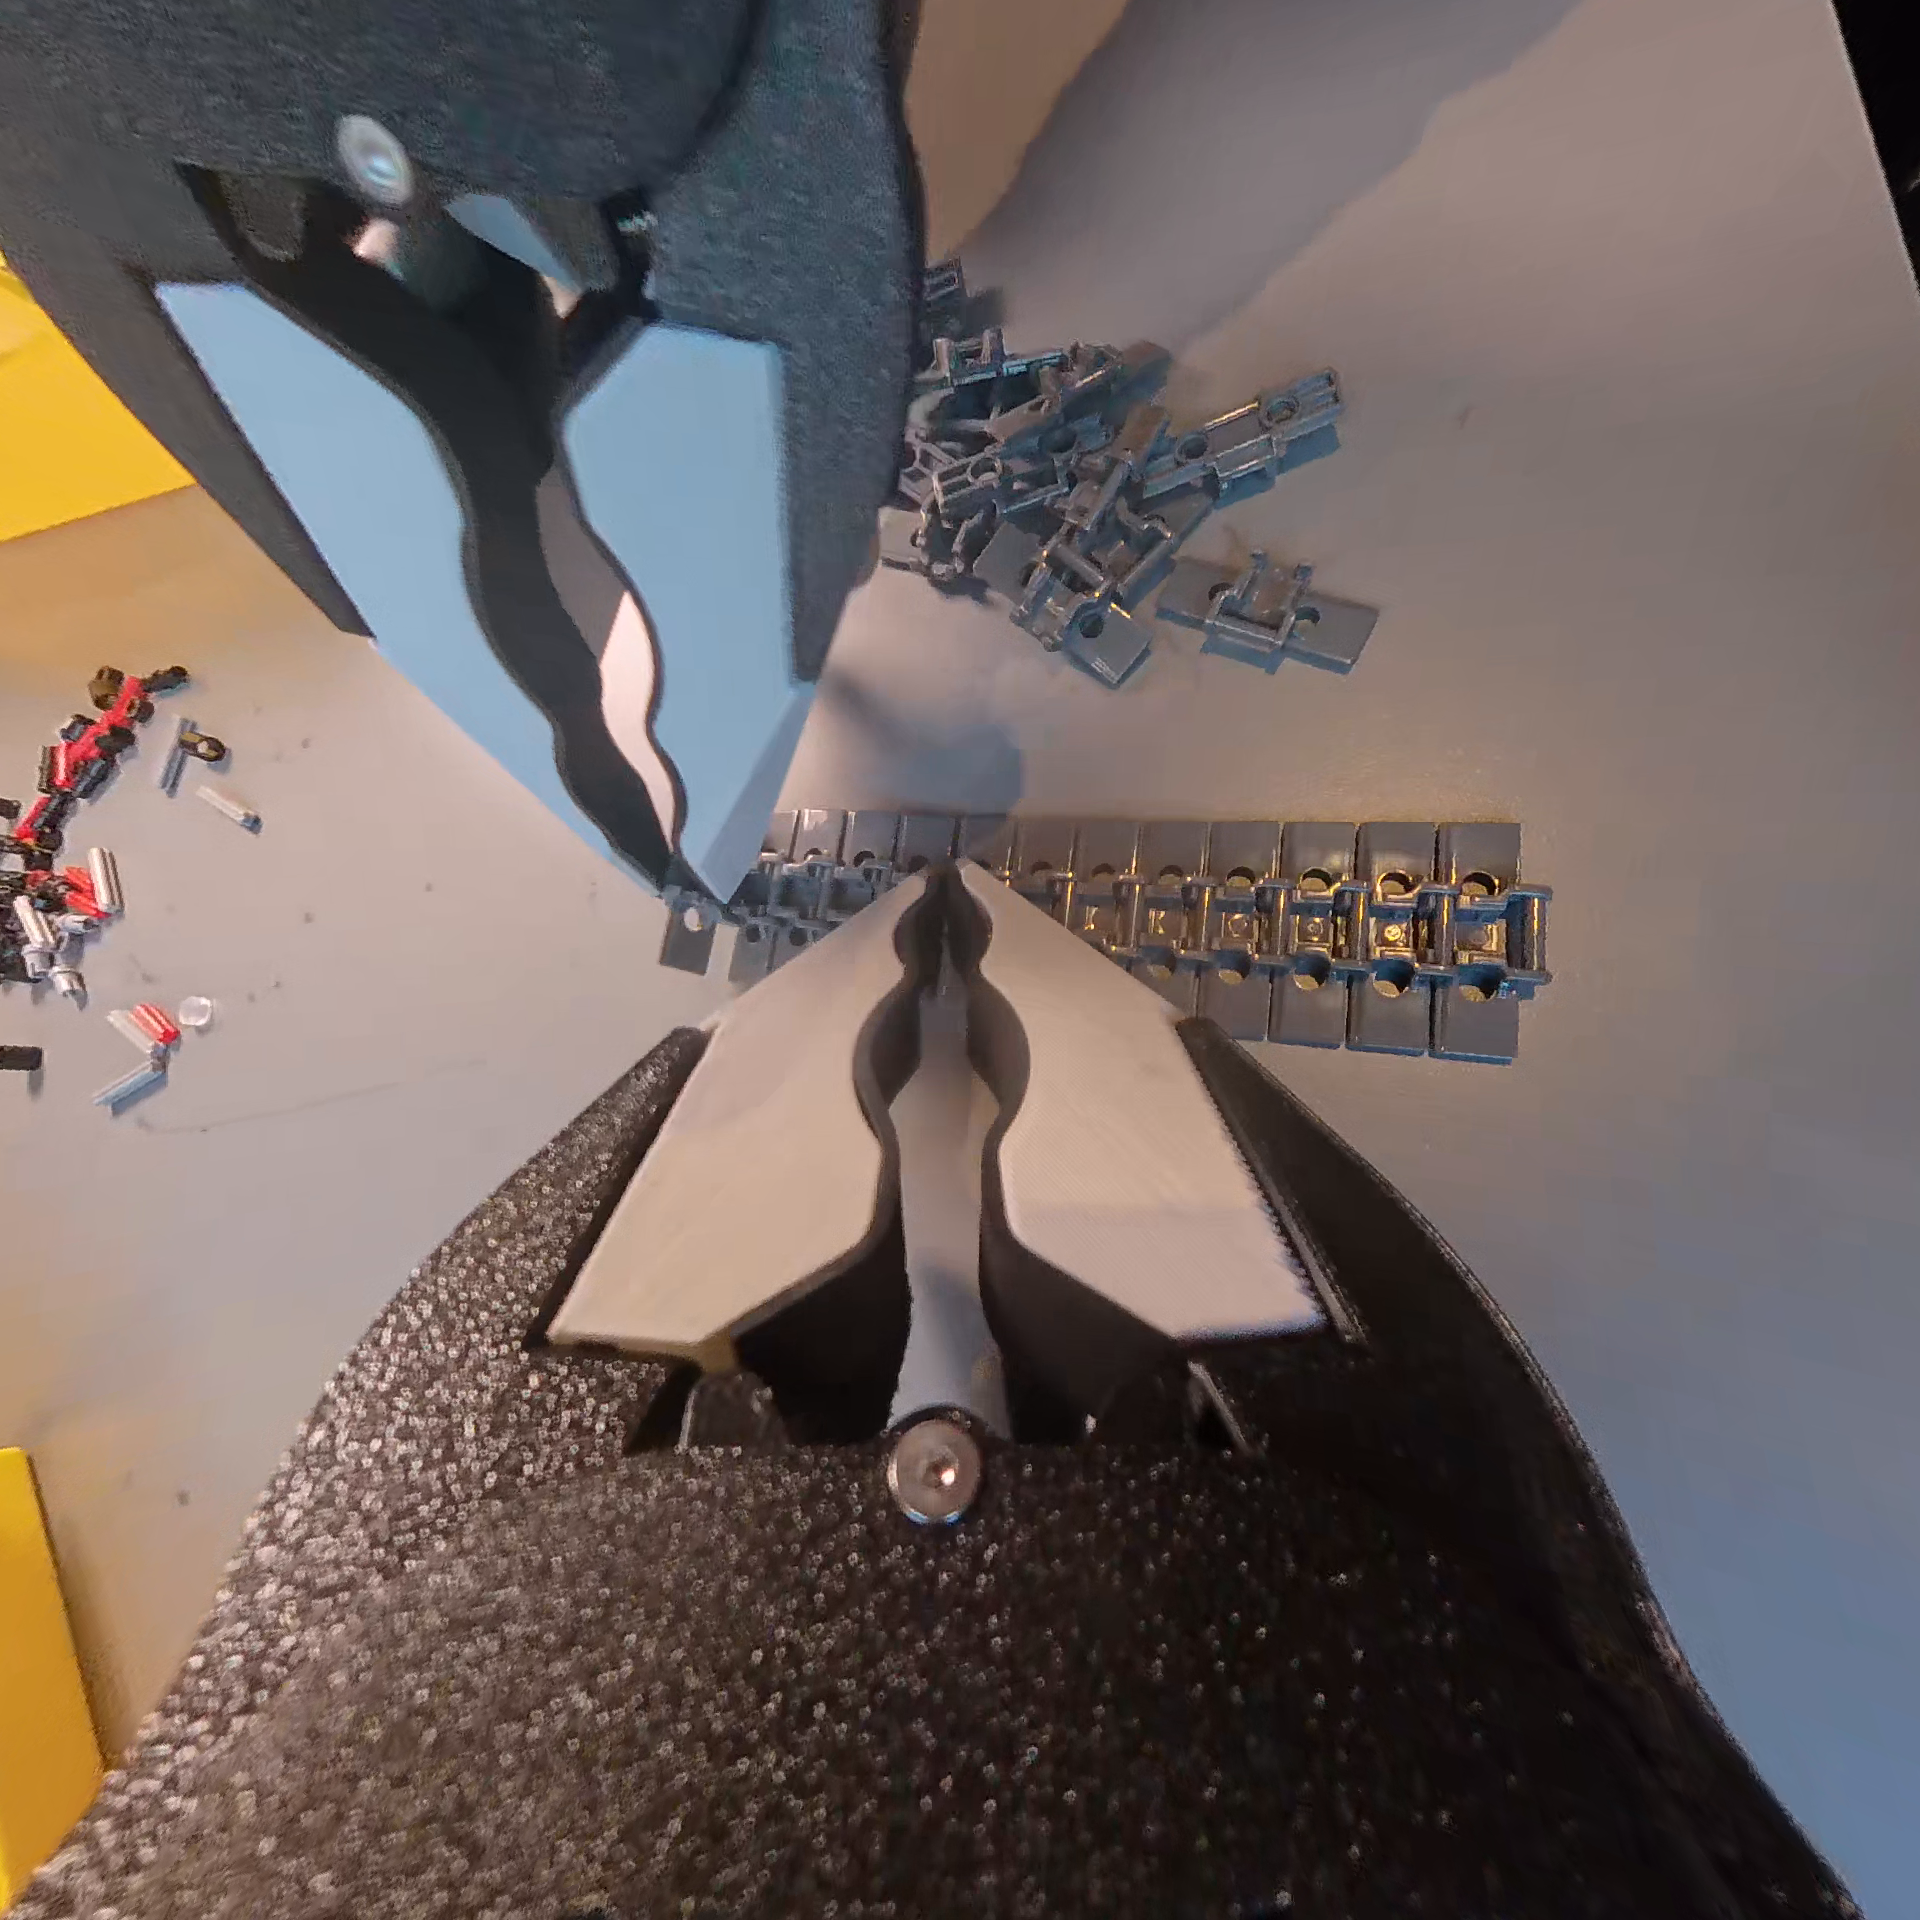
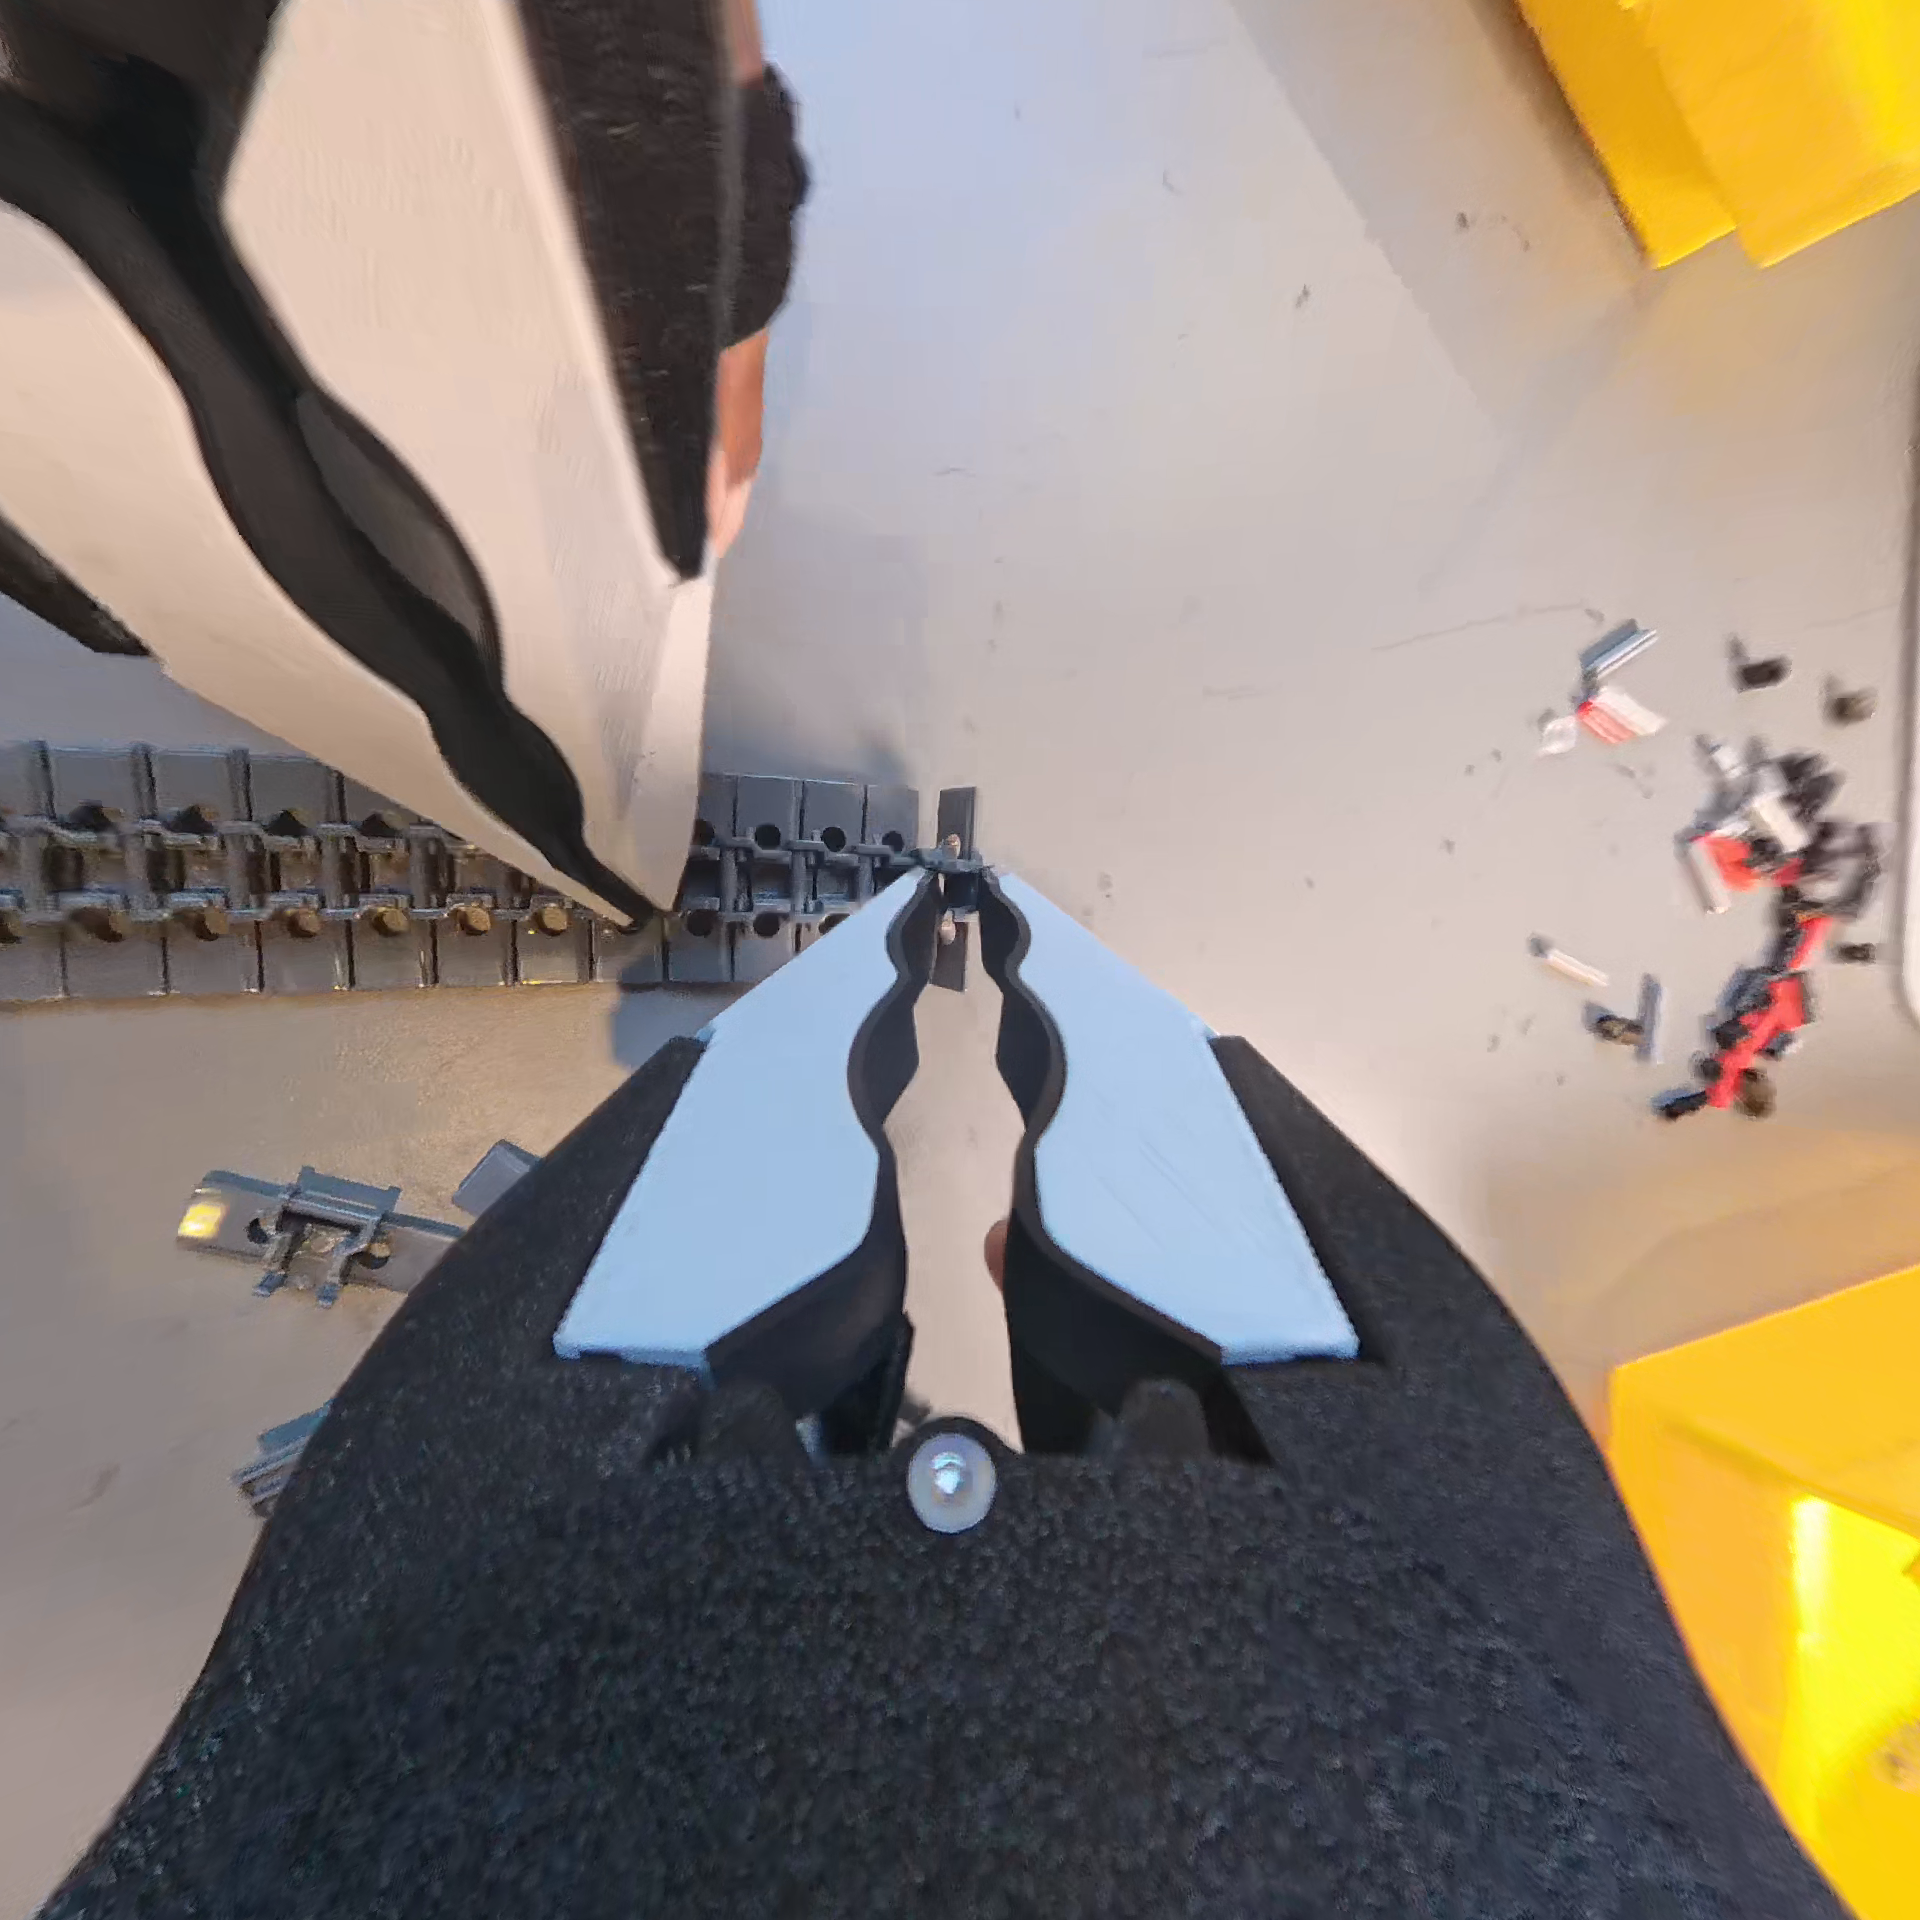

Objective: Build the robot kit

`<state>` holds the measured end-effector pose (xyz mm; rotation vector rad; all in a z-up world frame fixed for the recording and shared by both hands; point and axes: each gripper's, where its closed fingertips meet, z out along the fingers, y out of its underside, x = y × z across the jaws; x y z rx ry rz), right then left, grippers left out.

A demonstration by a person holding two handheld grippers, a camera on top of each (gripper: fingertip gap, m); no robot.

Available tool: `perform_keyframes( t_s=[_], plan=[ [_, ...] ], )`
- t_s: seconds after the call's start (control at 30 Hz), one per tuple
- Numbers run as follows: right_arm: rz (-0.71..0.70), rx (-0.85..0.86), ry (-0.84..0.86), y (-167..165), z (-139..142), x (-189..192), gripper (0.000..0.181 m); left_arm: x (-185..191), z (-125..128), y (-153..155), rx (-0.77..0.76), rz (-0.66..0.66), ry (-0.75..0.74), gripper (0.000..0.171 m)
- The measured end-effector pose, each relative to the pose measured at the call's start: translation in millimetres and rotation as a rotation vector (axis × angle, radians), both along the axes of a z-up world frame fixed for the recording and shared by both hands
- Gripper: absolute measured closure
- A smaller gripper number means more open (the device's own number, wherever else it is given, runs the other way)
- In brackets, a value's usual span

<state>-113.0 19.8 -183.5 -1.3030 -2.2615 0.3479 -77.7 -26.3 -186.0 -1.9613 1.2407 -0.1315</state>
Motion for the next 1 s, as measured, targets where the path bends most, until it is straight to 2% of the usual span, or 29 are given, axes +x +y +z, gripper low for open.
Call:
perform_keyframes(
  t_s=[0.1, 0.27, 0.4, 0.43, 0.57, 0.67, 0.77, 0.83, 1.0],
  plan=[
    [-0.119, -0.183, 0.0, 15.7, 4.4, -0.2, 0.158, -4.6, 0.1, 1.1, -0.016, -0.011, -0.002, 0.171],
    [-0.205, -0.423, 0.072, 28.4, 26.6, 9.8, 0.134, -12.1, 0.3, 6.4, -0.017, -0.054, -0.001, 0.171],
    [-0.283, -0.692, 0.11, 26.3, 40.4, 14.8, 0.136, -14.2, 0.0, 4.6, -0.1, -0.096, -0.068, 0.171],
    [-0.286, -0.69, 0.123, 28.9, 41.9, 16.0, 0.136, -14.7, 0.1, 4.6, -0.1, -0.109, -0.069, 0.171],
    [-0.211, -0.445, 0.118, 36.4, 38.1, 34.6, 0.14, -17.9, 1.0, 5.5, -0.075, -0.147, -0.071, 0.171],
    [-0.142, -0.308, 0.06, 34.6, 31.7, 59.5, 0.142, -27.0, 2.7, 10.1, -0.079, -0.117, -0.08, 0.165],
    [-0.108, -0.272, 0.014, 30.2, 23.6, 80.8, 0.146, -33.5, 8.9, 9.5, -0.103, -0.079, -0.111, 0.163],
    [-0.086, -0.282, -0.013, 24.5, 18.6, 91.5, 0.147, -34.2, 11.8, 5.3, -0.151, -0.054, -0.138, 0.154],
    [-0.001, -0.301, -0.031, 2.0, 15.3, 98.4, 0.147, -29.3, 15.3, -3.3, -0.23, -0.012, -0.194, 0.139]
  ],
)
